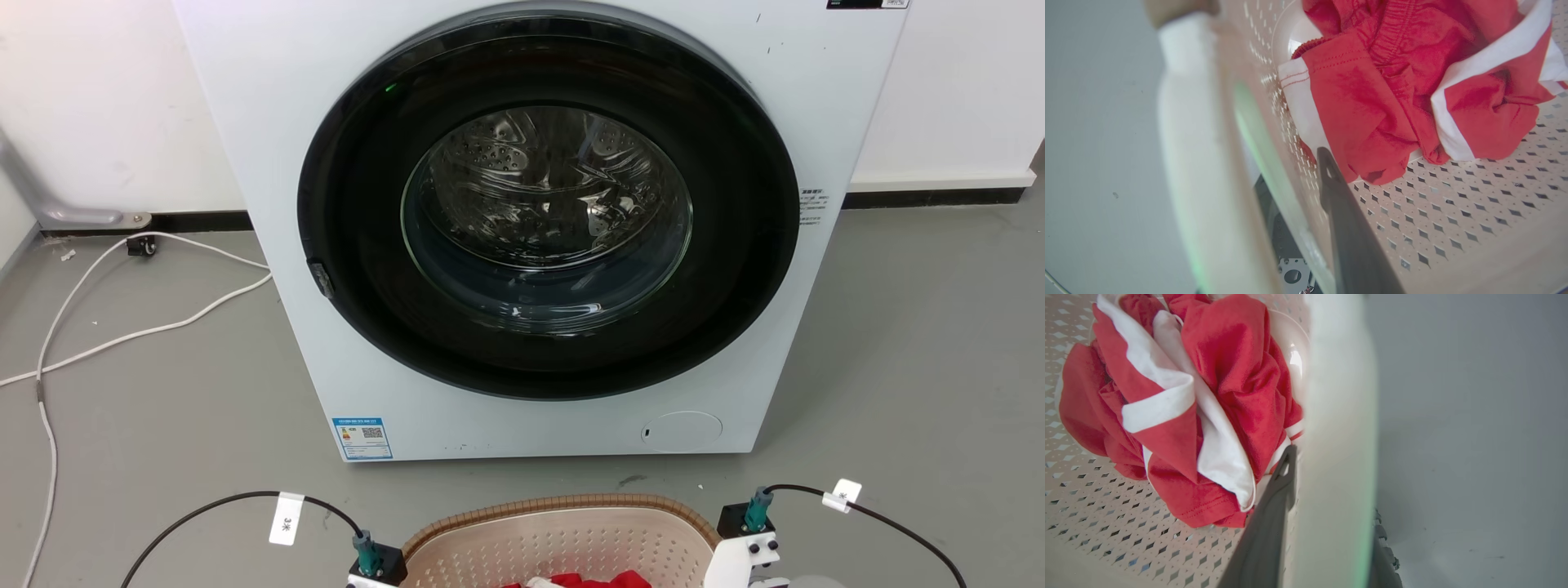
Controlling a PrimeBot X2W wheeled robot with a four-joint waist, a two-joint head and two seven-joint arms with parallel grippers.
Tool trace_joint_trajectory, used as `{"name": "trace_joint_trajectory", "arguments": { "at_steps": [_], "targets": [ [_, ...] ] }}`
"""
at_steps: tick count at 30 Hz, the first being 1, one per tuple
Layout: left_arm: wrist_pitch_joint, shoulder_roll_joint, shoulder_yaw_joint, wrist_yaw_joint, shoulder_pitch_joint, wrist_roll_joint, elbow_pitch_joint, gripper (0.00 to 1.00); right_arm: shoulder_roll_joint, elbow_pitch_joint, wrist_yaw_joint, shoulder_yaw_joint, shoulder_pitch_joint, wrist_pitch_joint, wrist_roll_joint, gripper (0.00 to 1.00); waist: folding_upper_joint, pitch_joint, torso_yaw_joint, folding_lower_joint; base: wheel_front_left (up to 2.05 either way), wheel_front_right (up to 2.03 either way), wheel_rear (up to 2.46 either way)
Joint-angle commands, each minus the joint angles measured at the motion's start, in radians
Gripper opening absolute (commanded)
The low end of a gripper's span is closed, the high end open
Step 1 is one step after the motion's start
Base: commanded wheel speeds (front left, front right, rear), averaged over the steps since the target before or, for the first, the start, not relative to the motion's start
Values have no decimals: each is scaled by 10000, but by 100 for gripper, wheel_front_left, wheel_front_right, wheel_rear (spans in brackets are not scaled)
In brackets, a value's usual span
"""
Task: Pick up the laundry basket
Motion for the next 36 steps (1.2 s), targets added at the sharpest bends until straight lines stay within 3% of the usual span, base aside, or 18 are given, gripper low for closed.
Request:
{"name": "trace_joint_trajectory", "arguments": {
  "at_steps": [1, 36],
  "targets": [
    [68, 101, -104, -43, 111, 170, -21, 0, -111, -3, 31, 123, 32, 6, -82, 0, -1, -2, -6, 2, 0, 0, 0],
    [198, -58, -105, -43, 6, 195, 178, 0, -112, 344, 32, 582, -232, -103, 434, 0, -1, 4, -8, 2, 0, 0, 0]
  ]
}}
